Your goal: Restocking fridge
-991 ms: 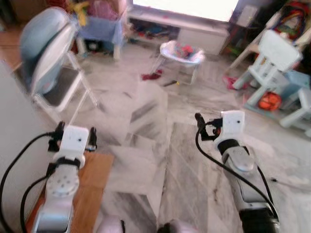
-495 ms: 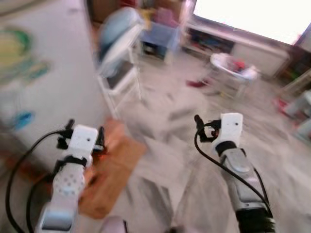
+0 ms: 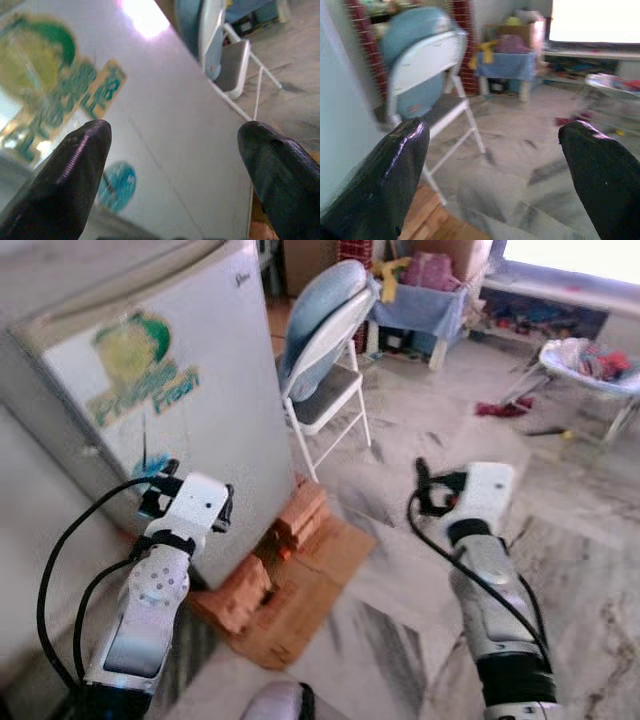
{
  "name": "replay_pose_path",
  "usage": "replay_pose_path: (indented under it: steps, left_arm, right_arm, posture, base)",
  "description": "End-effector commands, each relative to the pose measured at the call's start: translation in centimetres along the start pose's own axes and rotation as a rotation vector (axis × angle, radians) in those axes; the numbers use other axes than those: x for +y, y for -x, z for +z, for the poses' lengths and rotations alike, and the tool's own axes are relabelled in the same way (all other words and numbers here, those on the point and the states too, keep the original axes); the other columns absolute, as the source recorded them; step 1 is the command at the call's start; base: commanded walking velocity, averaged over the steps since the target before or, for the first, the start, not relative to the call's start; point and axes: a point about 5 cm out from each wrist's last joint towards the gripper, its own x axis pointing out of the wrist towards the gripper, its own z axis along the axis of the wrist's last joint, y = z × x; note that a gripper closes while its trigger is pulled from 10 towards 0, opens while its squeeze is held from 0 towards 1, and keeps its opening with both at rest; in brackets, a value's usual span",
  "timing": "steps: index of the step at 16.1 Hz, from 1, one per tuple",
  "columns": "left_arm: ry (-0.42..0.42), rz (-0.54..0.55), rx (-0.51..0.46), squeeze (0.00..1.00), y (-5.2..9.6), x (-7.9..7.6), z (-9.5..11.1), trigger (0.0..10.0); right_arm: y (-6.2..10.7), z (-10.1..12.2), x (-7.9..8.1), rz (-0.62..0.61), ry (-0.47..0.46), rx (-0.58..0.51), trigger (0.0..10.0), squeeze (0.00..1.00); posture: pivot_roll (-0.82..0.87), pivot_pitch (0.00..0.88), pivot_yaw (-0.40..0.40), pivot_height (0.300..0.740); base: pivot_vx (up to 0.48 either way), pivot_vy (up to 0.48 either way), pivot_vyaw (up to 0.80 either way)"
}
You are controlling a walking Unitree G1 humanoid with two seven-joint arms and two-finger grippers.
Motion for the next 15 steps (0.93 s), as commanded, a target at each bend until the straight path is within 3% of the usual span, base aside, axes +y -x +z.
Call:
replay_pose_path:
  steps: [1, 4, 7, 10, 15]
  left_arm:
    - [-0.011, -0.016, 0.018, 0.0, -0.1, 0.0, -0.5, 10.0]
    - [0.013, -0.033, 0.028, 0.0, -0.6, -0.9, -2.5, 10.0]
    - [0.055, 0.052, 0.093, 0.0, -0.6, 0.0, -3.7, 10.0]
    - [0.07, 0.054, 0.089, 0.0, 1.2, -0.8, -3.9, 10.0]
    - [0.098, 0.114, 0.119, 0.0, 2.9, -0.8, -4.7, 10.0]
  right_arm:
    - [0.2, -0.3, -0.3, -0.019, -0.007, 0.009, 10.0, 0.0]
    - [0.6, -1.5, -0.8, -0.006, 0.015, 0.057, 10.0, 0.0]
    - [0.3, -1.5, 0.1, 0.06, 0.035, 0.067, 10.0, 0.0]
    - [0.3, -1.4, 1.2, 0.14, 0.044, 0.07, 10.0, 0.0]
    - [0.6, -1.9, 1.0, 0.18, 0.068, 0.097, 10.0, 0.0]
  posture:
    - [0.15, 0.041, 0.082, 0.74]
    - [0.11, 0.064, -0.002, 0.74]
    - [0.12, 0.061, -0.039, 0.74]
    - [0.15, 0.069, -0.079, 0.74]
    - [0.18, 0.086, -0.129, 0.74]
  base:
    - [0.0, 0.0, 0.0]
    - [0.0, 0.0, 0.0]
    - [0.0, 0.0, 0.0]
    - [0.0, 0.291, 0.0]
    - [0.0, 0.0, 0.0]
